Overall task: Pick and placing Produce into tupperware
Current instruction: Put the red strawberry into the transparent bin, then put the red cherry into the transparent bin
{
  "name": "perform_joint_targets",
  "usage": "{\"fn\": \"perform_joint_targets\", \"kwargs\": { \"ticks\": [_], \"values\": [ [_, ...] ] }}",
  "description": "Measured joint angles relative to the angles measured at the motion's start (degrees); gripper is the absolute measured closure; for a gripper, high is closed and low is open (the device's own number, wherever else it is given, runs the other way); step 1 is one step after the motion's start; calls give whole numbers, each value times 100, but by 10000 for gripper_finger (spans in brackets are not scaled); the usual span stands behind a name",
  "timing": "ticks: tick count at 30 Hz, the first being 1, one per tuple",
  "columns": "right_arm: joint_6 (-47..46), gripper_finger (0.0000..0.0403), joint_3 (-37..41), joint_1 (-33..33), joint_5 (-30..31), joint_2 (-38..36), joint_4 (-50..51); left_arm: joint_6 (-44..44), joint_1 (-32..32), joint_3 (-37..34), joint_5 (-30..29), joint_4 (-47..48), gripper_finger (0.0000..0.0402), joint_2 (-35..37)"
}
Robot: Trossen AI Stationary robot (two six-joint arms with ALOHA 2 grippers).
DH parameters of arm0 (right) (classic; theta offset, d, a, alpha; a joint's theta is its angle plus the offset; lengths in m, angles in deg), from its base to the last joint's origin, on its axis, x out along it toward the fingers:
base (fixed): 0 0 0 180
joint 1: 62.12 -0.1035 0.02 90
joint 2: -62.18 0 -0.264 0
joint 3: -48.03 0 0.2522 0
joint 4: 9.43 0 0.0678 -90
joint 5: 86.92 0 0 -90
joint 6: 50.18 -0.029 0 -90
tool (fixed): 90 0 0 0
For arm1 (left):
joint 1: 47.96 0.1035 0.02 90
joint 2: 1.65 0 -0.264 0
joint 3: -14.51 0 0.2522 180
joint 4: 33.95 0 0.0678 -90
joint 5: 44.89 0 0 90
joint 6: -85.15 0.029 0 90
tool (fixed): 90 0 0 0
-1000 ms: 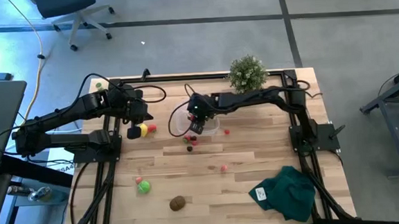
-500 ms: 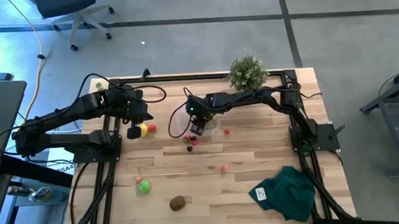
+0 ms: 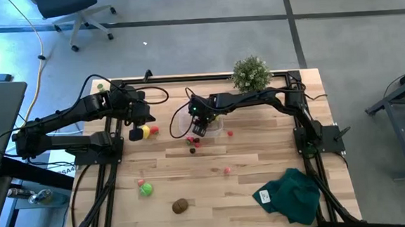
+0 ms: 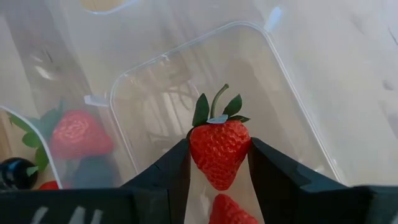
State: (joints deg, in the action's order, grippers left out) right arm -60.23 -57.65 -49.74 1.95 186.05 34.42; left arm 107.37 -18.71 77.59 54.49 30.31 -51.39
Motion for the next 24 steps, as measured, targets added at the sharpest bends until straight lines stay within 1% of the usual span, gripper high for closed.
{"fn": "perform_joint_targets", "kwargs": {
  "ticks": [3,9,12,18,24],
  "values": [
    [4,252,0,0,-1,0,-35,0,1,0,1,0,399,-2],
    [5,202,0,11,0,0,-35,0,1,0,1,0,399,0],
    [5,188,0,11,0,0,-43,0,0,0,0,0,399,0],
    [-21,190,7,11,-86,-261,-42,0,-1,0,1,2,399,0],
    [58,206,7,0,-96,-1009,79,0,-1,0,-1,-2,399,-2]
  ]
}}
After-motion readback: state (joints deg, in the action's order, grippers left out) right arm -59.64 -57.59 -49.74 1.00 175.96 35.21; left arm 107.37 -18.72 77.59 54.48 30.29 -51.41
